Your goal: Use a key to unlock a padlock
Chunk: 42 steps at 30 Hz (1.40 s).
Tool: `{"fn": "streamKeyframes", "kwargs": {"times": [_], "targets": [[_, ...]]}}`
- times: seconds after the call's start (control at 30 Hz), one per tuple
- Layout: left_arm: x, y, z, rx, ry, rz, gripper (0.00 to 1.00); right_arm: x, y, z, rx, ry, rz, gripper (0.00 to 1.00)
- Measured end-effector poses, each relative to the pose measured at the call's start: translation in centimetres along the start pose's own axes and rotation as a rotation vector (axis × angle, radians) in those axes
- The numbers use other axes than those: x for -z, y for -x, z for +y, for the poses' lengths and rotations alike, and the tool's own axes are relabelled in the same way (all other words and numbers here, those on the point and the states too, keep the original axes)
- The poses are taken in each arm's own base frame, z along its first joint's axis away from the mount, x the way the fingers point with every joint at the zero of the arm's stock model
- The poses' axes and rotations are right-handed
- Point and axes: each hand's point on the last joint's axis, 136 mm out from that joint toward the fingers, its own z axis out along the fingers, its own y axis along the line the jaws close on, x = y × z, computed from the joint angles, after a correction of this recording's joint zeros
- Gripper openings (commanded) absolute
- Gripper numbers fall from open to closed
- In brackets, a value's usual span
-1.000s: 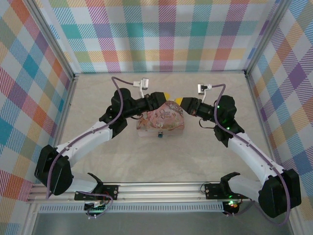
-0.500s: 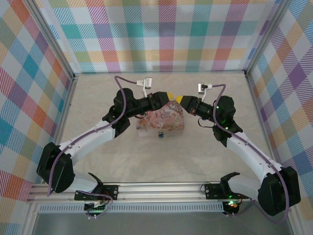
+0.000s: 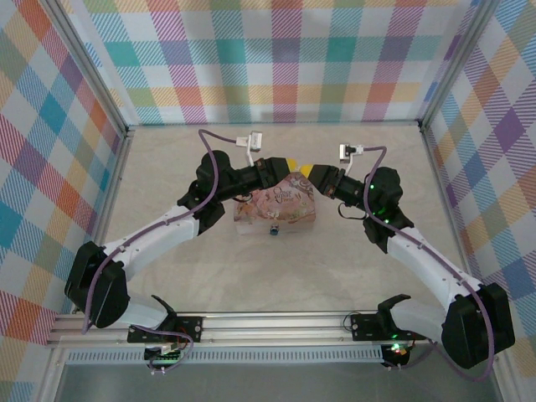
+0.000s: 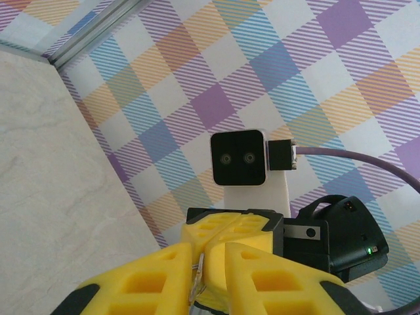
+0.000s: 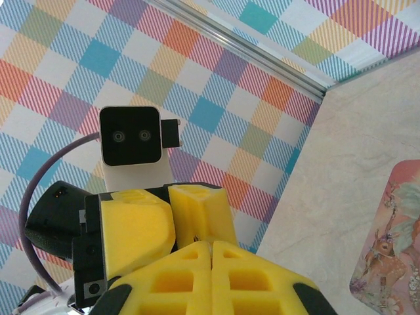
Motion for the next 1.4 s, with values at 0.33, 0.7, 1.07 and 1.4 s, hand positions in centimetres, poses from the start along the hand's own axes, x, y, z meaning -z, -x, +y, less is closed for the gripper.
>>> {"fn": "streamKeyframes", "kwargs": {"times": [0.33,0.7,1.07,1.4], "targets": [[-0.1,-0.3,0.3,0.006,0.007,0.008,0.24,0.3,0.0,-0.7,-0.027,0.009,-0.037,0.00],[-0.2,-0.3,0.5,0.006,0.011,0.009,0.08,0.6,0.4,-0.6,-0.044,0.034,-0.080,0.00],[-0.3,-0.6,1.1,-0.013,0.054,0.031,0.00,0.7,0.0,-1.3,-0.048,0.001,-0.068,0.33],[0.2,-0.9,0.4,-0.108,0.180,0.182,0.00,4.1,-1.3,-3.5,0.037,-0.200,-0.005,0.43]]}}
